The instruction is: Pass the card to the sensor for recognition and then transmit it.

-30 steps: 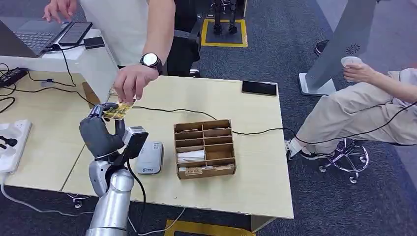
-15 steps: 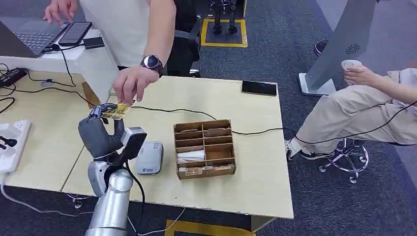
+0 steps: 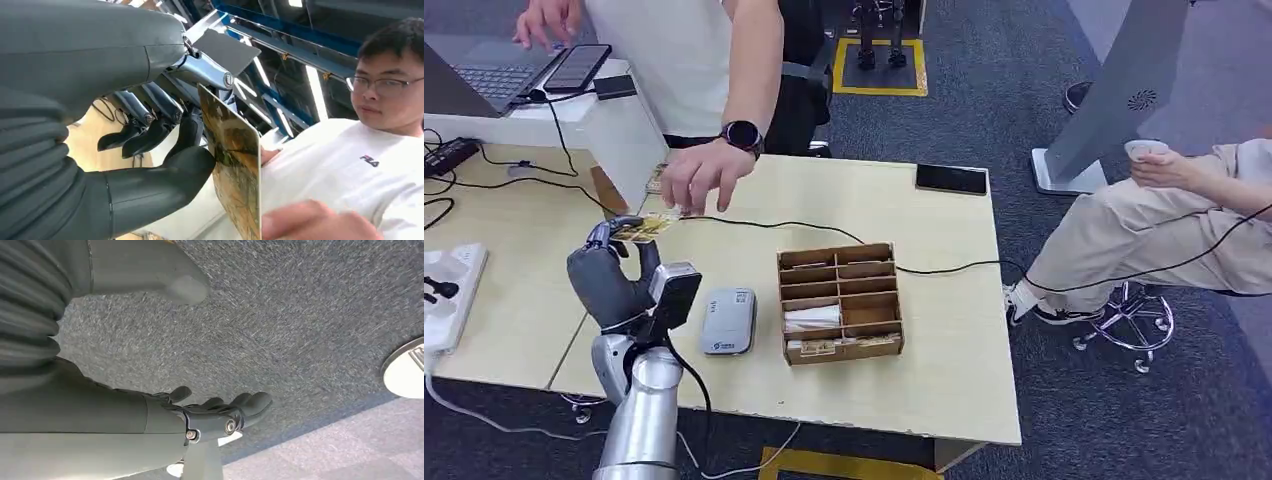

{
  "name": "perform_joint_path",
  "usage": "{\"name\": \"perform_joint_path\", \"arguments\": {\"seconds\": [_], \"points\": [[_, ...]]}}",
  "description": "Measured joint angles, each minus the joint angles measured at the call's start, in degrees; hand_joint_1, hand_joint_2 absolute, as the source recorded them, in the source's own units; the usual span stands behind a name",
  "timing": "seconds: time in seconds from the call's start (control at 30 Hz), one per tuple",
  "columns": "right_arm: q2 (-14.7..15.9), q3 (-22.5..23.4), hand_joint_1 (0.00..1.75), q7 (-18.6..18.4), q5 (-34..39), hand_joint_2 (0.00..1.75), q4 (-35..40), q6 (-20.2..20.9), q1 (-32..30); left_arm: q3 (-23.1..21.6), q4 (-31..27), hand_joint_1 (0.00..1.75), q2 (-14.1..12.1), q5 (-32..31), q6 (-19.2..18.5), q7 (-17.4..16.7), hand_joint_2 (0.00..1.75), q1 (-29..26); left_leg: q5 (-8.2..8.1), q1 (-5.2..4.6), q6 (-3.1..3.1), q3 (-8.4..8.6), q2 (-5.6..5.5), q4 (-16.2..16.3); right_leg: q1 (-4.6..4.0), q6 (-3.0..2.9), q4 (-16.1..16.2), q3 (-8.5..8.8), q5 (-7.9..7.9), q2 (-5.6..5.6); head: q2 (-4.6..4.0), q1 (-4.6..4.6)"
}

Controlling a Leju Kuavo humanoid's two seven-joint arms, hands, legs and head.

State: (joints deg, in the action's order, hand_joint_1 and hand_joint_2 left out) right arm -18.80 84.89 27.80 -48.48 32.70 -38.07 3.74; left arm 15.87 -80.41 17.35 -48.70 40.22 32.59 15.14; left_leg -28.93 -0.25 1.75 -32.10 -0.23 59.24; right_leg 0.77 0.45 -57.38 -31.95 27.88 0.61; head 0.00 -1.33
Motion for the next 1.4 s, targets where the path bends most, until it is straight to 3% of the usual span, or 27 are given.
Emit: {"name": "perform_joint_path", "arguments": {"seconds": [0.4,0.6,0.87,1.17,1.4], "points": [[0.00,-0.11,0.00,-0.37,0.63,1.75,0.00,0.00,0.02,3.65,0.04,1.75,0.09,3.37,0.00,2.10,1.75,-0.33,0.00,0.00,0.00,-0.01,0.00,0.00,0.00,0.00,0.00,0.00,0.00,0.00,0.00,0.00],[0.00,-0.11,0.00,-0.05,0.48,1.75,-0.02,0.00,0.28,5.96,0.94,1.75,0.17,6.92,-0.02,6.88,1.75,-0.34,0.00,0.00,0.00,0.00,0.00,0.00,0.00,0.00,0.00,0.00,0.00,0.00,0.00,0.00],[0.00,0.02,0.00,0.88,1.38,1.75,-0.02,0.00,0.27,7.85,1.46,1.75,0.24,7.98,-0.02,7.34,1.75,-0.57,0.00,0.00,0.00,-0.02,-0.01,0.00,0.00,0.00,0.00,0.00,0.00,0.00,0.00,0.02],[0.02,1.79,0.00,1.86,0.91,1.75,-0.57,0.00,0.40,8.98,1.49,1.75,0.26,-2.56,0.00,2.07,1.75,-1.26,0.00,0.00,0.00,-0.07,-0.09,0.00,0.00,0.00,0.00,0.01,0.00,-0.11,0.00,0.00],[0.02,1.73,0.00,0.79,2.82,1.75,-0.66,0.00,0.42,9.00,1.51,1.75,0.31,-13.95,0.00,-4.81,1.75,-3.87,0.00,0.00,0.00,-0.10,-0.09,0.00,-0.01,0.00,0.00,-0.02,0.01,-0.11,0.00,0.00]]}}
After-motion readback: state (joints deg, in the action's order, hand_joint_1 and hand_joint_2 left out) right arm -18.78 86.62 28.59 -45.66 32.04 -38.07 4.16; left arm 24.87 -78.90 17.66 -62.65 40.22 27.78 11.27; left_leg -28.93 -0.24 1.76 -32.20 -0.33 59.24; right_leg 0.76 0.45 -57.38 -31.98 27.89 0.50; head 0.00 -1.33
